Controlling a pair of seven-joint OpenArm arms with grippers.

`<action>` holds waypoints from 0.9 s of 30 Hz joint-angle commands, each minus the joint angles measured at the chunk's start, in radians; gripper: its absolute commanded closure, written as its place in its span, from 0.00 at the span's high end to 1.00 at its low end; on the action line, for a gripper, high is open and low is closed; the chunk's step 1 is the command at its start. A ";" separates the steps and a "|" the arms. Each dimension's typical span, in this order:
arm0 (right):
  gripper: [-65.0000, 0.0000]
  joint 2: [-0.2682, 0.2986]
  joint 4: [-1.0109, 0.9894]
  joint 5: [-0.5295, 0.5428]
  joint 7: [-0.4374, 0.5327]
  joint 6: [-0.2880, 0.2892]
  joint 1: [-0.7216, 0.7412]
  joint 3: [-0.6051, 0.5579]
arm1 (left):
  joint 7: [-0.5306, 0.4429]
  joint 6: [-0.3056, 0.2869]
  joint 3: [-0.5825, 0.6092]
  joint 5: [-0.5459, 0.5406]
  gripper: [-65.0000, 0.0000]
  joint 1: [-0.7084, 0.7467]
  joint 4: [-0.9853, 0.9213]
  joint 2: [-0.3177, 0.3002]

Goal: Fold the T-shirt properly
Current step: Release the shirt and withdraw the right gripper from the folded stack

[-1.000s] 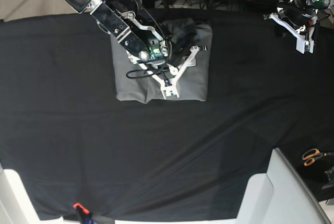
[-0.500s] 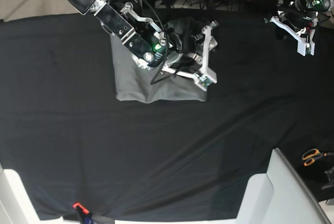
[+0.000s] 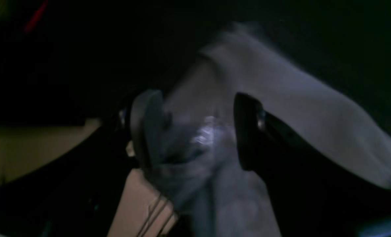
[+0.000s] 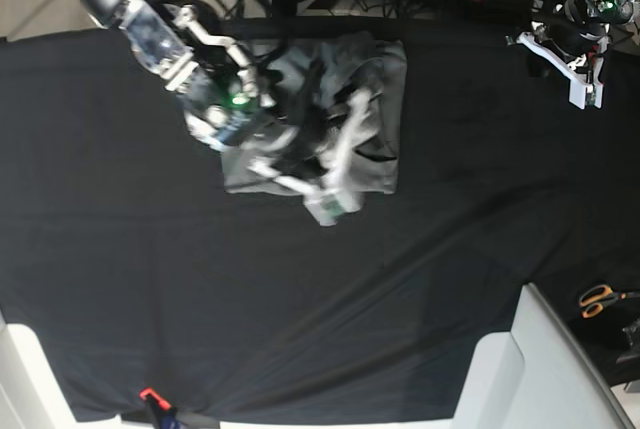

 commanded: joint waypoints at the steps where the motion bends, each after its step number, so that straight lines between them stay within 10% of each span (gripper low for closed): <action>1: 0.46 0.018 0.017 0.018 -0.003 -0.012 -0.012 -0.009 | -0.016 -0.001 -0.008 -0.007 0.00 0.006 0.014 -0.014; 7: 0.01 0.066 -0.007 0.018 -0.003 -0.024 -0.117 0.000 | -0.016 -0.001 -0.006 -0.007 0.00 0.006 0.020 -0.014; 22: 0.01 0.060 -0.018 0.014 0.004 -0.030 -0.151 0.008 | -0.011 -0.001 0.189 -0.024 0.00 0.004 0.125 -0.006; 27: 0.01 0.066 -0.017 0.014 -0.002 -0.030 -0.174 0.166 | -0.008 -0.001 0.184 -0.286 0.05 0.009 0.148 -0.022</action>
